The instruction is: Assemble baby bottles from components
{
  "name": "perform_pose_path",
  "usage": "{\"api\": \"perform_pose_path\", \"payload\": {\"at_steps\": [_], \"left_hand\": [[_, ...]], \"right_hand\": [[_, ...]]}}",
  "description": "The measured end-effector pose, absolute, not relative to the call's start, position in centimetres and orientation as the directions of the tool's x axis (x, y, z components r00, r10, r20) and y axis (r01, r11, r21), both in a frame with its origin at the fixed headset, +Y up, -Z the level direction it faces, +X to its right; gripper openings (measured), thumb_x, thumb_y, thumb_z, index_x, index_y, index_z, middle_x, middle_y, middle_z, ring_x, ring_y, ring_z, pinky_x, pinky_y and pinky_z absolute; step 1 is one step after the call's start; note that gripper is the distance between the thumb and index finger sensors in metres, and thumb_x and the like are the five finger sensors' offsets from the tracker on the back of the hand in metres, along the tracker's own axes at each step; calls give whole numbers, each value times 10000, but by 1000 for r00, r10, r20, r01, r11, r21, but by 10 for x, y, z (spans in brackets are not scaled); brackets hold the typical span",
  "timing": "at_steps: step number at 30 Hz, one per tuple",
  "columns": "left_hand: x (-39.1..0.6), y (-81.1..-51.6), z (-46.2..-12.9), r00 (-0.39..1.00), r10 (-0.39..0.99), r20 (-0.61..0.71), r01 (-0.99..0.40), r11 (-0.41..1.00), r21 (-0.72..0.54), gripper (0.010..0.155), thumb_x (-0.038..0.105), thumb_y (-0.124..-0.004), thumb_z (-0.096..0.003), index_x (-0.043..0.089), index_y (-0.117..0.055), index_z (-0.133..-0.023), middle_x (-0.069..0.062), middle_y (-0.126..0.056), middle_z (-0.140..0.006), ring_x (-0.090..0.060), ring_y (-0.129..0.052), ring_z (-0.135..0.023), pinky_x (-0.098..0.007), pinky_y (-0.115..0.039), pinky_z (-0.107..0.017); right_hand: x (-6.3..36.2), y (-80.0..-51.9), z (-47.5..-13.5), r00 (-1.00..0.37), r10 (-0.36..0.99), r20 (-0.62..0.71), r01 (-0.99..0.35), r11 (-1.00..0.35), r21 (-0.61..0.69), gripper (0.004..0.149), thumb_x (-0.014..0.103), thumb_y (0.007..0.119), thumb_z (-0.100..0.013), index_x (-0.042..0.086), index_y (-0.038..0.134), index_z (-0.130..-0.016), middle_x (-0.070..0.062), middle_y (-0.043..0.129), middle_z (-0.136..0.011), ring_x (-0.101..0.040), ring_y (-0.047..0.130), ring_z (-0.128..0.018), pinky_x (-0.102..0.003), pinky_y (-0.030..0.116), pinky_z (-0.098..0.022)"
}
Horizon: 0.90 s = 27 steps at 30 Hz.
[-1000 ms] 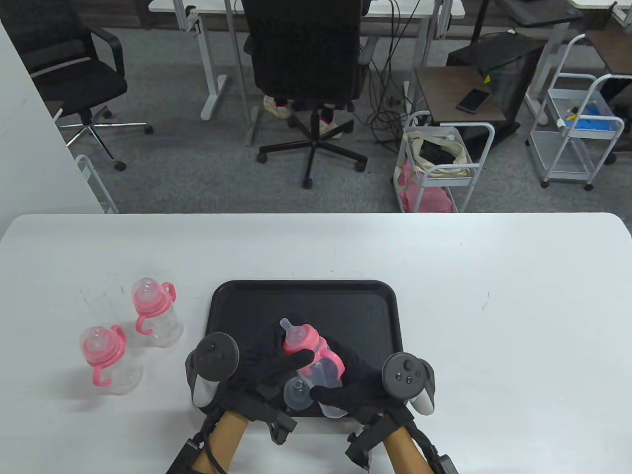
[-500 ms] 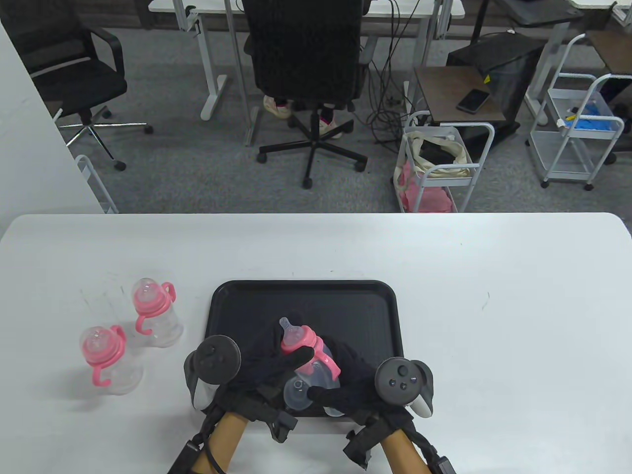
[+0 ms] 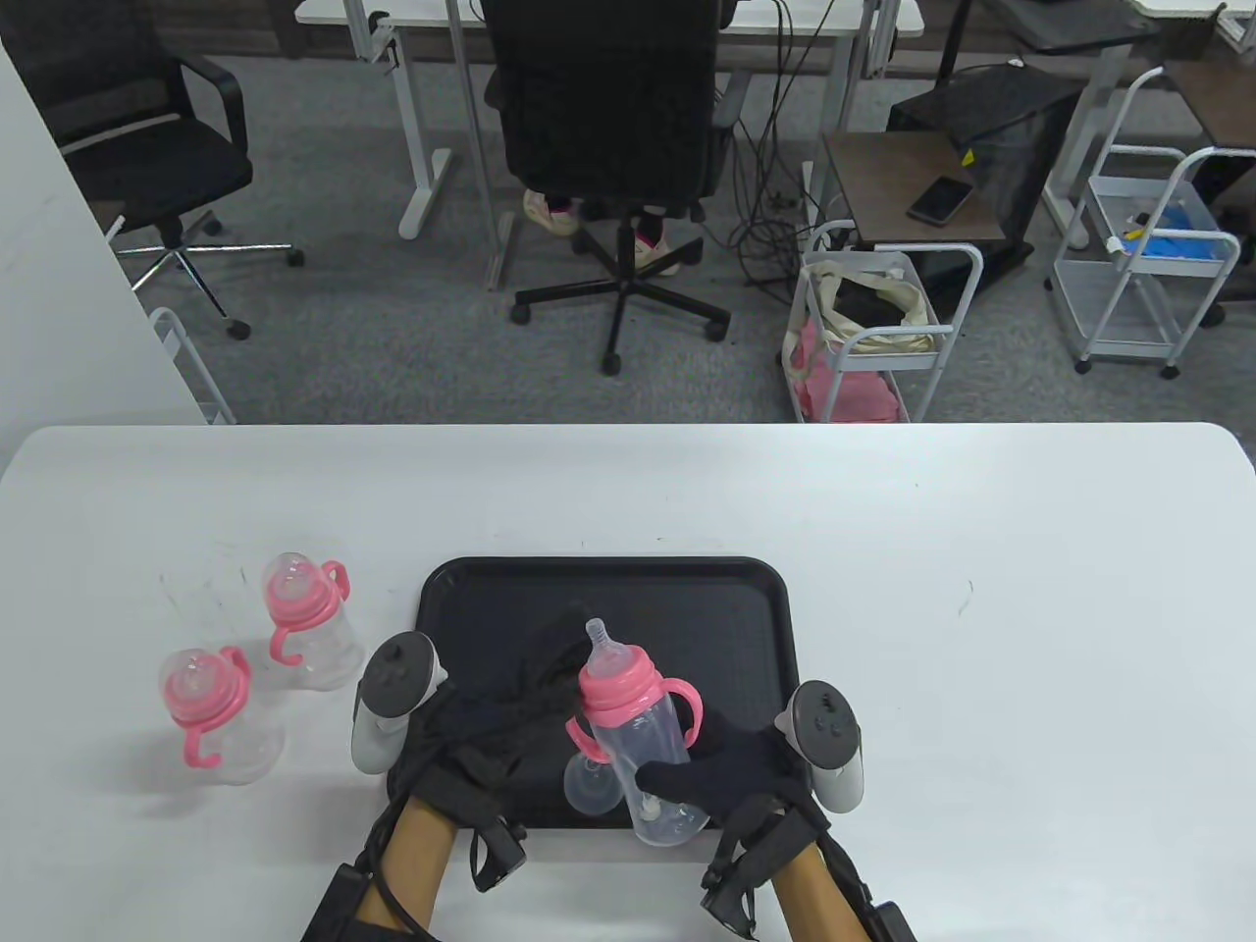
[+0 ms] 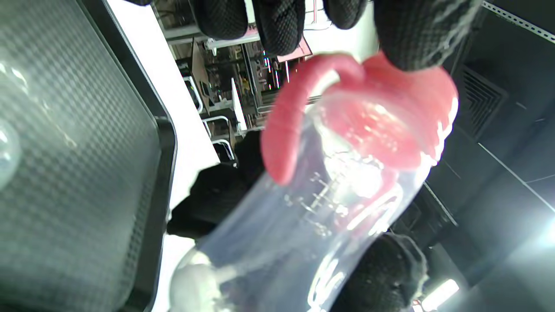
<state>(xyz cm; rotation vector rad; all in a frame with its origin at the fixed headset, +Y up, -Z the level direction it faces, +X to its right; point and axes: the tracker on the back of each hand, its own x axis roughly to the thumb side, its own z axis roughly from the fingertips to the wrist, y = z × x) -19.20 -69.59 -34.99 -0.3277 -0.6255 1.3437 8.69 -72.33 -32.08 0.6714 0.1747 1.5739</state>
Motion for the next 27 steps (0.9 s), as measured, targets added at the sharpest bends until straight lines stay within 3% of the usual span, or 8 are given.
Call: {"api": "perform_pose_path", "payload": {"at_steps": [4,8,11,14,18,22,27], "left_hand": [[-188,-688,-344,125,966,227,-826,228,-516,907,717,-712,-514,262,-360,-1216,-63,-540,-1233,-384,-568,-1147,-715,-443,-784],[-175,-678,-332,325,916,237,-837,395,-378,1092,842,-678,-440,150,-332,-1210,-161,-493,-1216,-449,-548,-1118,-734,-464,-756],[-169,-671,-324,489,833,259,-804,545,-236,1135,883,-663,-410,118,-363,-1193,-195,-468,-1181,-455,-556,-1074,-706,-516,-741],[-167,-668,-319,566,786,247,-780,608,-147,1059,891,-653,-409,156,-491,-1154,-154,-558,-1120,-425,-616,-1008,-644,-565,-729],[-167,-667,-319,566,782,259,-789,605,-102,939,861,-715,-389,197,-711,-1053,-85,-758,-1002,-352,-761,-922,-588,-652,-693],[-168,-665,-321,509,772,382,-811,579,-90,926,864,-736,-351,212,-778,-1006,-64,-843,-938,-304,-834,-864,-542,-697,-682],[-166,-664,-320,473,740,477,-812,577,-90,938,886,-719,-316,204,-830,-952,-64,-898,-854,-284,-875,-785,-505,-738,-663]], "right_hand": [[89,-721,-319,-114,930,350,-869,-264,418,976,574,913,-488,35,430,-1142,-225,640,-1040,-459,871,-855,-661,729,-643],[82,-715,-313,-330,830,449,-840,-475,261,979,562,917,-485,34,410,-1134,-218,615,-1042,-421,880,-831,-652,755,-604],[78,-709,-307,-468,721,510,-785,-604,134,977,578,908,-481,43,411,-1130,-203,614,-1040,-394,883,-831,-637,766,-601],[74,-706,-304,-501,685,530,-767,-635,96,981,577,916,-472,42,422,-1129,-208,624,-1033,-395,885,-822,-632,767,-596],[73,-706,-304,-496,674,548,-746,-653,128,978,595,915,-461,43,456,-1125,-198,664,-1018,-381,917,-794,-604,791,-586],[72,-709,-309,-294,824,485,-825,-475,307,968,587,952,-433,17,542,-1100,-212,739,-975,-387,970,-737,-572,830,-569],[75,-715,-315,-140,898,418,-816,-344,465,956,592,969,-417,3,597,-1073,-218,787,-928,-377,1006,-689,-552,865,-539]]}}
